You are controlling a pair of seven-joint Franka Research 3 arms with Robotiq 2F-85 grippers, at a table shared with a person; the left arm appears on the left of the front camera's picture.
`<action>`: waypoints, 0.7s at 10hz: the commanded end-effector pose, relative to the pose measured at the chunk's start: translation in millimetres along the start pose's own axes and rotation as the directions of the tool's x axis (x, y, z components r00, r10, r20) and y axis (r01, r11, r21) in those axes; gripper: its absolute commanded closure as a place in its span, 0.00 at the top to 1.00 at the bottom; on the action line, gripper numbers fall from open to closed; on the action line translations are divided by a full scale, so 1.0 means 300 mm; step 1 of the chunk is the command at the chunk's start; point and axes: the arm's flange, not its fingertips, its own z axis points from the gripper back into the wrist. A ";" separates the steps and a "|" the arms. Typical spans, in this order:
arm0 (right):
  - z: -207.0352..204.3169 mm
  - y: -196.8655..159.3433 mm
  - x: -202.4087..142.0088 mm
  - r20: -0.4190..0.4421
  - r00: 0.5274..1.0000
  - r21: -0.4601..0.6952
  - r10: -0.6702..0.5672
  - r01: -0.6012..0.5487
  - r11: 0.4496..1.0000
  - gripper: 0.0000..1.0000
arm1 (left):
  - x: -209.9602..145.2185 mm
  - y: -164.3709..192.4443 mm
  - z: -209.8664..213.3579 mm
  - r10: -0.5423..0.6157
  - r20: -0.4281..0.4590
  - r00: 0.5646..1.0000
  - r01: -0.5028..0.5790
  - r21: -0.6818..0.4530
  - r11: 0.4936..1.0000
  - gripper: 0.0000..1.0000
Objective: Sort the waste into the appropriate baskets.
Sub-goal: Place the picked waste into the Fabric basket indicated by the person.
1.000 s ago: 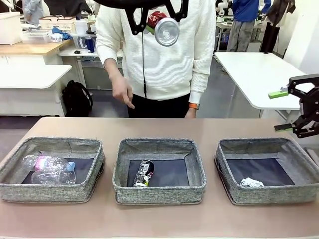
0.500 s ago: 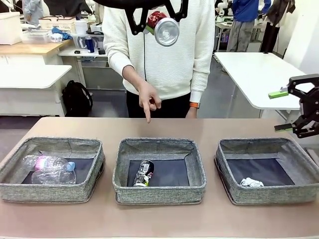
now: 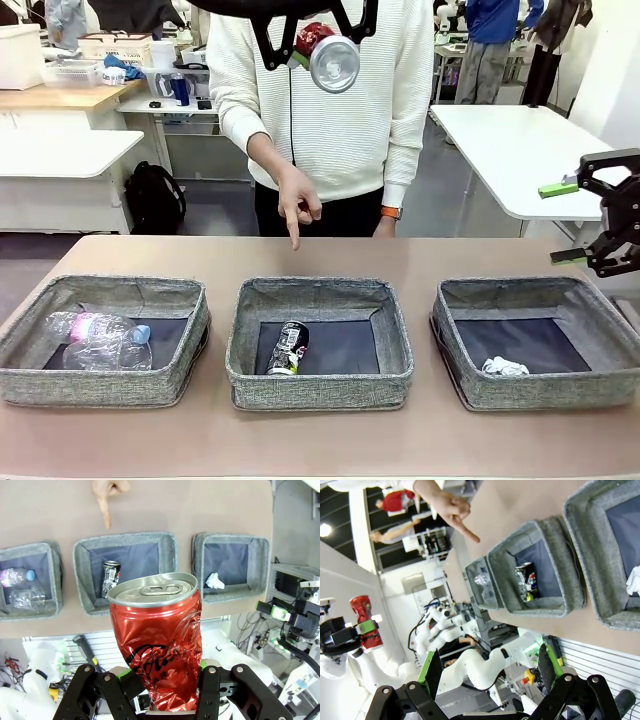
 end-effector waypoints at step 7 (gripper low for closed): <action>0.000 0.013 -0.001 -0.003 1.000 0.018 -0.018 0.018 1.000 1.00 | -0.059 0.226 -0.707 -0.111 -0.029 0.993 0.114 0.113 0.987 0.25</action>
